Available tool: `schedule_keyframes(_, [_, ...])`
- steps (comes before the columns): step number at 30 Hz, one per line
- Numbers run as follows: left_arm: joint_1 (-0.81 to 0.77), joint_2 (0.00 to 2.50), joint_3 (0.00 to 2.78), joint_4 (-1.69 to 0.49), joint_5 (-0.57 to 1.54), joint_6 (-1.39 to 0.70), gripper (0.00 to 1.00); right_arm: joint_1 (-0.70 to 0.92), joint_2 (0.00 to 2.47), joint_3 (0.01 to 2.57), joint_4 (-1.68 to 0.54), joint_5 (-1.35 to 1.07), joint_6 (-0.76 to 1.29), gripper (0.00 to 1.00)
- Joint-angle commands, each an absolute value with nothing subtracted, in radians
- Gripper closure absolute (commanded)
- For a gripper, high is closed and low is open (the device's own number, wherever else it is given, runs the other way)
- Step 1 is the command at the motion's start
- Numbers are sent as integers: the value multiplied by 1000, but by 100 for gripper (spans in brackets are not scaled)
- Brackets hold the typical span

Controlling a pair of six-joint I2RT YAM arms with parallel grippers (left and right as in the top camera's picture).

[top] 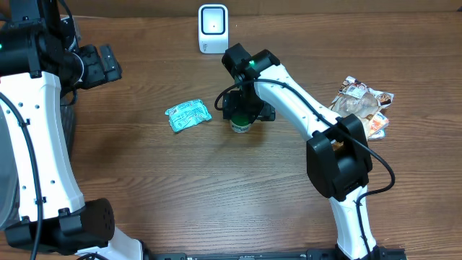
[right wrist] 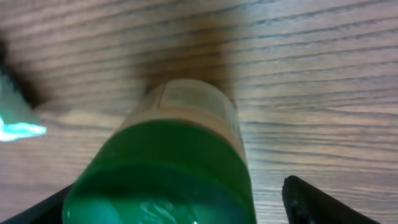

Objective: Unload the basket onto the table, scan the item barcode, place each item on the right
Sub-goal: 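Lift the jar and hold it at the scanner window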

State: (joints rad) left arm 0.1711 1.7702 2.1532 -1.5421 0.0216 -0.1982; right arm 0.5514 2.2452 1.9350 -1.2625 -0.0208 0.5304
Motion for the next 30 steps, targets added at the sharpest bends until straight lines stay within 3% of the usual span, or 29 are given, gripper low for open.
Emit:
schedule_keyframes(1, [170, 1773, 2162, -1544, 18, -176, 0, 553, 2226, 1929, -1240, 14, 583, 15])
schedule_keyframes(6, [170, 1773, 2162, -1544, 19, -176, 0, 553, 2226, 1929, -1216, 14, 566, 26])
schedule_keyframes(10, [170, 1773, 2162, -1544, 19, -176, 0, 553, 2226, 1929, -1217, 14, 542, 43])
schedule_keyframes(19, [170, 1773, 2162, -1544, 19, -176, 0, 553, 2206, 1979, -1243, -70, 408, 46])
schedule_keyframes(30, [170, 1773, 2162, -1544, 18, -176, 0, 474, 2087, 2144, -1235, -822, -302, 45])
